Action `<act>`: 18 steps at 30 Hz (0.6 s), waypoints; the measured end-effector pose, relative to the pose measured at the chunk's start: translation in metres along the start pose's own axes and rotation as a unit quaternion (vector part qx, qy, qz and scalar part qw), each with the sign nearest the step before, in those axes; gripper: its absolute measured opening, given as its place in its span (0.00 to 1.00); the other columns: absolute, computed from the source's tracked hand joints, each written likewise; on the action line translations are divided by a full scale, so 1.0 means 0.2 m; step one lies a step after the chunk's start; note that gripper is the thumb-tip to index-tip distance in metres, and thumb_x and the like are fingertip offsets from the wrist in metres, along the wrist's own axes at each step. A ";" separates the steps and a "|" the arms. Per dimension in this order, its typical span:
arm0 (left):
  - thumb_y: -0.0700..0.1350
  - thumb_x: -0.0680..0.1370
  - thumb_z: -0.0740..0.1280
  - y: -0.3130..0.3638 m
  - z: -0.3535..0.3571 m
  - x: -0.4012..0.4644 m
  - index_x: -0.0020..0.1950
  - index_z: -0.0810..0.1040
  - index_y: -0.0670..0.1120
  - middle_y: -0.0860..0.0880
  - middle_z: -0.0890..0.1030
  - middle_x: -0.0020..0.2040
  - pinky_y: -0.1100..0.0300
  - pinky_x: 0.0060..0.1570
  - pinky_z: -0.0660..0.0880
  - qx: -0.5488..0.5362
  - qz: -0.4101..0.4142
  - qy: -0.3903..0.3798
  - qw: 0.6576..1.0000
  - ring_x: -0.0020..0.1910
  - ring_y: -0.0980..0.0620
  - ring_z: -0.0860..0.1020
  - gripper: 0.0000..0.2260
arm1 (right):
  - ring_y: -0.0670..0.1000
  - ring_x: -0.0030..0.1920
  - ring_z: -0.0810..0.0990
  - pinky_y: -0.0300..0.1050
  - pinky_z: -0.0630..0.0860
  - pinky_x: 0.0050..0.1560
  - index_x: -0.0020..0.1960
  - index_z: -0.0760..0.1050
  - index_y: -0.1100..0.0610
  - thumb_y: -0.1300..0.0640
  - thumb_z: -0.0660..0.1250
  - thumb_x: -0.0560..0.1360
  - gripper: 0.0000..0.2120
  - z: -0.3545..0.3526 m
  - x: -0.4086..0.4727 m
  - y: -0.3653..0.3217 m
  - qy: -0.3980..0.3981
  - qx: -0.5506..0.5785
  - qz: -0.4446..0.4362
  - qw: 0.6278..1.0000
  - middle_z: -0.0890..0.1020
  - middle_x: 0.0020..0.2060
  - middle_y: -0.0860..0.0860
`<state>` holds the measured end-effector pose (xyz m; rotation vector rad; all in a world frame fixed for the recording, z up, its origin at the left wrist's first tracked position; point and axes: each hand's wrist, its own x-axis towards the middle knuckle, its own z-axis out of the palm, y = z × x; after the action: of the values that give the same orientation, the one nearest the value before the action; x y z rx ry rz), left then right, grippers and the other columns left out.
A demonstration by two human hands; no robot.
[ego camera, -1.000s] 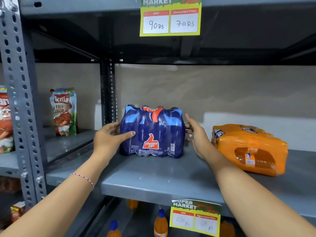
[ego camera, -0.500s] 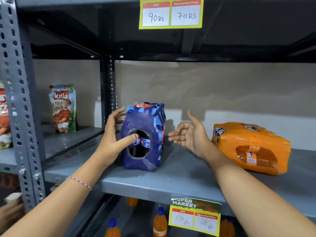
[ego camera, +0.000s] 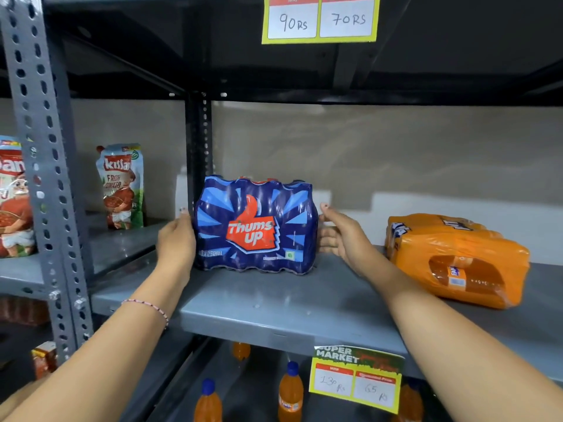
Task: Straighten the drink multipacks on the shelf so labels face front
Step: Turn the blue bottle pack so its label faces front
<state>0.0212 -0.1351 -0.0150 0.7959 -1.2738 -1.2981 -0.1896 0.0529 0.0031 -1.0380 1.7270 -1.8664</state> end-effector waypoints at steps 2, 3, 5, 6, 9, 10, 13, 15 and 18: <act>0.68 0.77 0.60 0.03 0.02 -0.04 0.53 0.79 0.45 0.46 0.82 0.55 0.51 0.54 0.76 0.039 0.006 -0.023 0.999 0.53 0.44 0.80 0.27 | 0.54 0.43 0.86 0.50 0.82 0.46 0.54 0.79 0.60 0.31 0.71 0.65 0.34 0.03 -0.03 0.00 -0.024 -0.098 -0.023 0.995 0.87 0.47 0.56; 0.69 0.76 0.63 0.04 0.02 -0.06 0.53 0.76 0.46 0.48 0.81 0.52 0.52 0.51 0.76 0.078 0.021 -0.034 0.996 0.50 0.45 0.80 0.26 | 0.54 0.47 0.87 0.52 0.84 0.49 0.57 0.79 0.59 0.30 0.72 0.61 0.38 0.04 -0.05 0.00 -0.033 -0.152 -0.034 0.987 0.87 0.51 0.55; 0.68 0.73 0.68 0.08 0.02 -0.09 0.49 0.73 0.48 0.51 0.78 0.44 0.52 0.44 0.78 0.150 0.036 -0.052 0.987 0.43 0.49 0.79 0.23 | 0.53 0.51 0.87 0.54 0.85 0.51 0.61 0.78 0.54 0.30 0.75 0.58 0.39 0.06 -0.08 -0.01 -0.033 -0.223 -0.040 0.973 0.86 0.54 0.52; 0.68 0.72 0.70 0.09 0.01 -0.10 0.48 0.73 0.49 0.52 0.77 0.43 0.51 0.45 0.79 0.161 0.031 -0.062 0.984 0.42 0.50 0.79 0.23 | 0.51 0.51 0.87 0.53 0.85 0.51 0.62 0.78 0.52 0.32 0.77 0.59 0.37 0.06 -0.09 -0.02 -0.033 -0.246 -0.041 0.968 0.86 0.54 0.50; 0.68 0.69 0.73 0.12 -0.04 -0.11 0.49 0.75 0.48 0.49 0.82 0.48 0.45 0.54 0.81 0.163 0.019 -0.094 0.982 0.49 0.46 0.82 0.25 | 0.47 0.52 0.85 0.43 0.82 0.49 0.64 0.77 0.48 0.40 0.76 0.69 0.27 0.07 -0.17 -0.04 -0.045 -0.294 -0.065 0.952 0.85 0.58 0.48; 0.67 0.68 0.74 0.12 -0.06 -0.12 0.49 0.76 0.47 0.49 0.83 0.48 0.46 0.53 0.82 0.159 0.018 -0.104 0.982 0.49 0.46 0.83 0.25 | 0.45 0.52 0.84 0.39 0.80 0.49 0.66 0.75 0.48 0.41 0.75 0.71 0.27 0.06 -0.20 -0.04 -0.050 -0.310 -0.078 0.946 0.85 0.60 0.48; 0.65 0.67 0.76 0.13 -0.08 -0.17 0.54 0.79 0.38 0.46 0.87 0.49 0.46 0.50 0.83 0.134 0.017 -0.127 0.983 0.48 0.45 0.86 0.33 | 0.39 0.49 0.81 0.30 0.76 0.42 0.69 0.72 0.50 0.40 0.73 0.73 0.29 0.02 -0.30 -0.03 -0.050 -0.336 -0.091 0.936 0.83 0.62 0.47; 0.67 0.62 0.78 0.13 -0.09 -0.20 0.50 0.78 0.39 0.43 0.88 0.48 0.40 0.54 0.83 0.119 0.018 -0.143 0.982 0.48 0.43 0.87 0.34 | 0.42 0.52 0.82 0.33 0.77 0.44 0.70 0.71 0.51 0.36 0.72 0.71 0.32 -0.01 -0.37 -0.04 -0.032 -0.358 -0.087 0.929 0.83 0.62 0.47; 0.68 0.58 0.79 0.13 -0.09 -0.26 0.50 0.78 0.43 0.44 0.89 0.48 0.37 0.54 0.82 0.104 0.020 -0.166 0.980 0.48 0.43 0.88 0.34 | 0.45 0.55 0.83 0.42 0.81 0.52 0.69 0.71 0.49 0.30 0.70 0.66 0.38 -0.06 -0.46 -0.05 -0.008 -0.373 -0.072 0.925 0.83 0.61 0.45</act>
<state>0.0547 -0.0843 -0.0058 0.7117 -1.7055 -1.3161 -0.1375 0.1289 -0.0090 -1.4631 2.4846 -1.2491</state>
